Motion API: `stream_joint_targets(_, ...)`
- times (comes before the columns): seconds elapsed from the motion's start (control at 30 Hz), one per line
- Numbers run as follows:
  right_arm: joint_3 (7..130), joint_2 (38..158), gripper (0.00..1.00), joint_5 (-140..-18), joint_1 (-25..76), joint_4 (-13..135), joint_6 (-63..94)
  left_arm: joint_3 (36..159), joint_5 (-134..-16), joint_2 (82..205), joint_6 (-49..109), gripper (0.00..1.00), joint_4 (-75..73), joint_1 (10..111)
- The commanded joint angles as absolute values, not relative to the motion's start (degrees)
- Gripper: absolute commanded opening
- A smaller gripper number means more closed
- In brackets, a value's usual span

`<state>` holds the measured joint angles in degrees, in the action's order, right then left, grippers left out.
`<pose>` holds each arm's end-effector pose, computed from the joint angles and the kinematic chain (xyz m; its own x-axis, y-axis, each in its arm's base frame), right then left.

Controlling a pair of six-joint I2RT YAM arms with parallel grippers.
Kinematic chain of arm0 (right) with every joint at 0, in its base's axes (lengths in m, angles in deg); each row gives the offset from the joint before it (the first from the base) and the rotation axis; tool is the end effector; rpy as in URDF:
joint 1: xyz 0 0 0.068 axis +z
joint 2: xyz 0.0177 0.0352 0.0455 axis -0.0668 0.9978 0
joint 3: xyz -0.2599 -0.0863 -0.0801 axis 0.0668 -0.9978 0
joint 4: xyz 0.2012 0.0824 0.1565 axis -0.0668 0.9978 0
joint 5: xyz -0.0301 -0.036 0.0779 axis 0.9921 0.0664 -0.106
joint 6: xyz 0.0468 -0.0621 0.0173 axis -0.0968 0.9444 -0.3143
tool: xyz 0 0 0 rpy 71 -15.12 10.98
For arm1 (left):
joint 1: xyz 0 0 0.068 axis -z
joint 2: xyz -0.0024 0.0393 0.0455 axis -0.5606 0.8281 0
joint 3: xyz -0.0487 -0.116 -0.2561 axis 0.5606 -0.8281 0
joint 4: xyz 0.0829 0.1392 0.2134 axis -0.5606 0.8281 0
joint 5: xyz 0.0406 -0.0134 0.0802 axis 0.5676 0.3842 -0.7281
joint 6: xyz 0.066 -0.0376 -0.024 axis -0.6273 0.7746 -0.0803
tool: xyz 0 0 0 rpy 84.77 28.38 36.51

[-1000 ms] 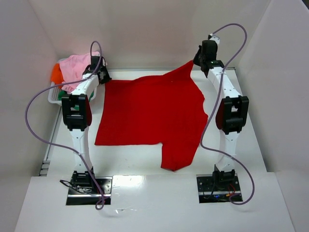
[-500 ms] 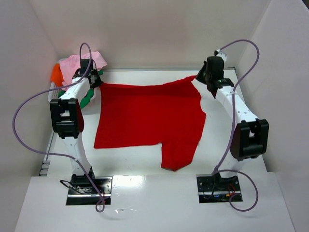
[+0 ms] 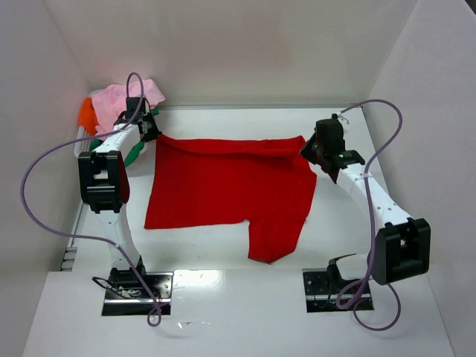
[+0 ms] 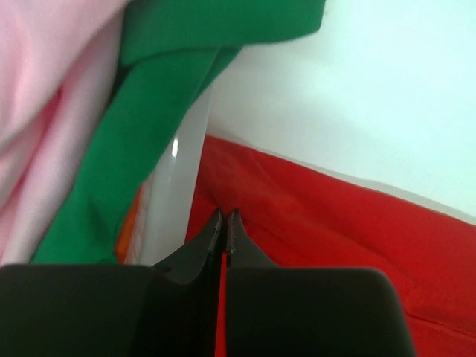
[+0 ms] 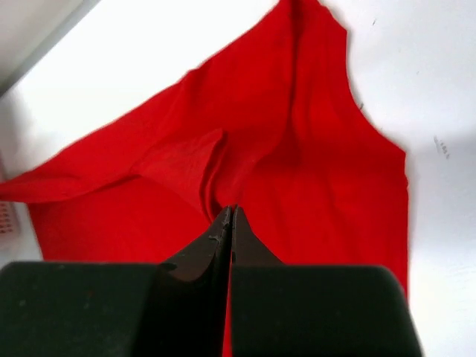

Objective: Fold and stack the t-shirts
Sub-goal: Fold the flattened tshirt in 1/3 of the way

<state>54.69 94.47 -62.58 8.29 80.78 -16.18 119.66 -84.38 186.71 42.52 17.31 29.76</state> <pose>0.3281 0.0596 0.2877 -0.5092 0.5200 -0.6858 0.2973 0.8540 0.4269 0.5142 0.0404 0.2100 -0.5616 -0.4516 -0.6933 -0.3495 0.8890 -0.2959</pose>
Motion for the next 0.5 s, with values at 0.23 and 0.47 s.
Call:
stream_joint_targets(0.23, 47.4, 88.4, 0.0, -64.8, 10.6, 85.2, -24.2, 118.4, -83.9, 185.7, 42.3, 0.0, 15.1, 29.1)
stream_joint_targets(0.47, 45.0, 90.1, 0.0, -66.1, 10.6, 86.5, -24.7, 118.4, -84.5, 186.2, 41.8, 0.0, 15.1, 29.1)
